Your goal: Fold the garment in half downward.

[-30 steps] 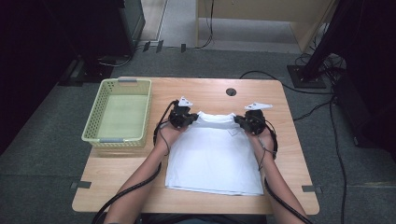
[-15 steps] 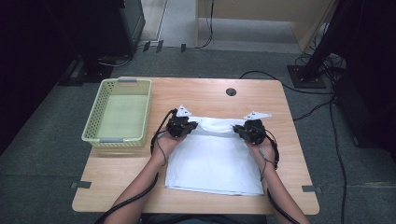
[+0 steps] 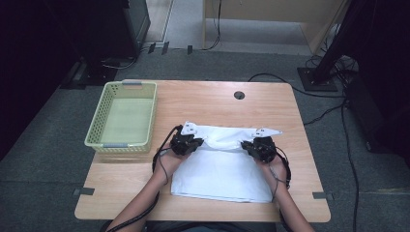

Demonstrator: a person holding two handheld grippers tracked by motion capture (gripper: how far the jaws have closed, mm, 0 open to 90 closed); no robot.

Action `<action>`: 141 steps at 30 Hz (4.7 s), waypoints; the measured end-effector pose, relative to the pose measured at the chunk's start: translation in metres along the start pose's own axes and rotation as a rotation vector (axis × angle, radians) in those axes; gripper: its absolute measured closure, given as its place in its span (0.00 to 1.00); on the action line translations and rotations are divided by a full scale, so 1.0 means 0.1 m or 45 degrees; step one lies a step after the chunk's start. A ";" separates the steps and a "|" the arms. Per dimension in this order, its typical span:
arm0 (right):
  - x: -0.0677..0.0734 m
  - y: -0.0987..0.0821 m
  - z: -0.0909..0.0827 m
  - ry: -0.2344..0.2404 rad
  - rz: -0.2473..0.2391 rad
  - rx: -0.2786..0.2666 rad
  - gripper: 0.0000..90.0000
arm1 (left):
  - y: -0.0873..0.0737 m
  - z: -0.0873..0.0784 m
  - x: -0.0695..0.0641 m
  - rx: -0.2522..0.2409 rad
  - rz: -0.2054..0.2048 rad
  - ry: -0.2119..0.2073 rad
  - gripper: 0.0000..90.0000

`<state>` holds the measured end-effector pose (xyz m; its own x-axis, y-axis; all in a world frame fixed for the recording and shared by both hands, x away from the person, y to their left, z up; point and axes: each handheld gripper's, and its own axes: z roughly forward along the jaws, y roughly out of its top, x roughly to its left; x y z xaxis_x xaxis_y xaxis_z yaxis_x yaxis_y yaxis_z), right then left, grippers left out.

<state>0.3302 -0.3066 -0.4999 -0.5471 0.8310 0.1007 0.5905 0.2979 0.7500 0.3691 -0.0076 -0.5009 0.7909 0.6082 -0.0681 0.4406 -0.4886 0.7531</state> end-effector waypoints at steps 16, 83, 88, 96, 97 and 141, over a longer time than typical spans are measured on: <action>-0.01 -0.17 0.11 -0.037 -0.019 0.014 0.94 | -0.12 0.13 0.02 0.004 -0.048 0.012 0.98; -0.21 -0.02 -0.09 -0.010 0.037 -0.022 0.96 | 0.13 0.10 -0.01 -0.010 -0.026 0.000 0.99; -0.18 -0.08 -0.13 -0.002 0.042 -0.019 0.96 | 0.09 0.06 -0.09 0.002 -0.006 0.001 0.99; -0.09 -0.16 -0.23 -0.006 0.022 -0.016 0.96 | 0.02 0.00 -0.22 0.007 0.021 0.001 0.99; -0.08 -0.17 -0.24 -0.004 0.023 -0.011 0.96 | 0.01 -0.01 -0.22 0.008 0.015 -0.002 0.99; -0.43 0.01 0.23 -0.034 0.055 0.034 0.94 | 0.22 0.42 0.18 0.069 0.002 0.047 0.97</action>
<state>0.3684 -0.3314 -0.5182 -0.5050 0.8555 0.1148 0.6290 0.2737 0.7277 0.4103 -0.0335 -0.5128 0.7759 0.6295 -0.0419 0.4624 -0.5223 0.7165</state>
